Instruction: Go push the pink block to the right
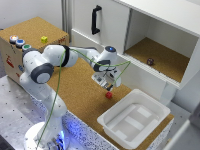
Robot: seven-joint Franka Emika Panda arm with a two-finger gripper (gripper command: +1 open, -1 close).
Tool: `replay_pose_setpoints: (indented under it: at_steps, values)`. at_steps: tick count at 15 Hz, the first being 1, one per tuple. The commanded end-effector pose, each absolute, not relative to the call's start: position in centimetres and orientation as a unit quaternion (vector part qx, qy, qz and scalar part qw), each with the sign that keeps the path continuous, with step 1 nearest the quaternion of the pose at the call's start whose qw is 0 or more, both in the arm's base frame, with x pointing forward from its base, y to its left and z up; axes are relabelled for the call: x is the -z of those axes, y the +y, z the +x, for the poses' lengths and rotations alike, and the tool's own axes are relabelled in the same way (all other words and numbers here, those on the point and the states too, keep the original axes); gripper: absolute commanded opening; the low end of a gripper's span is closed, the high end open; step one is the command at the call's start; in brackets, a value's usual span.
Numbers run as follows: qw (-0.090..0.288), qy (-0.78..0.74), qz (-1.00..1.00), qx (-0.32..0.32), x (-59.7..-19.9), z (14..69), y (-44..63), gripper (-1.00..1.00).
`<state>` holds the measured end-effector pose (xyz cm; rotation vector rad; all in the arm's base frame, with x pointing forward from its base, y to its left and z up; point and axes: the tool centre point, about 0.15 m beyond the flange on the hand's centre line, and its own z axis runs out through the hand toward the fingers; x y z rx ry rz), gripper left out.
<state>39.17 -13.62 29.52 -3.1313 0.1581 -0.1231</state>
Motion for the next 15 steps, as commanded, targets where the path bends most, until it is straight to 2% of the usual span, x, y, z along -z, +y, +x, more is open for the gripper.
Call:
replay_pose_setpoints:
  at_steps: [1,3,9,14,15]
  values:
    - [-0.011,0.054,-0.998,0.032,-27.8,39.6,-14.7,1.00]
    - [-0.016,0.059,-0.998,0.022,-26.0,40.1,-15.2,1.00]
    - [0.031,0.078,-0.996,0.013,-22.8,40.8,-14.9,1.00]
    - [0.028,0.068,-0.997,0.007,-21.3,41.0,-14.7,1.00]
    - [0.028,0.068,-0.997,0.007,-21.3,40.8,-14.7,-1.00]
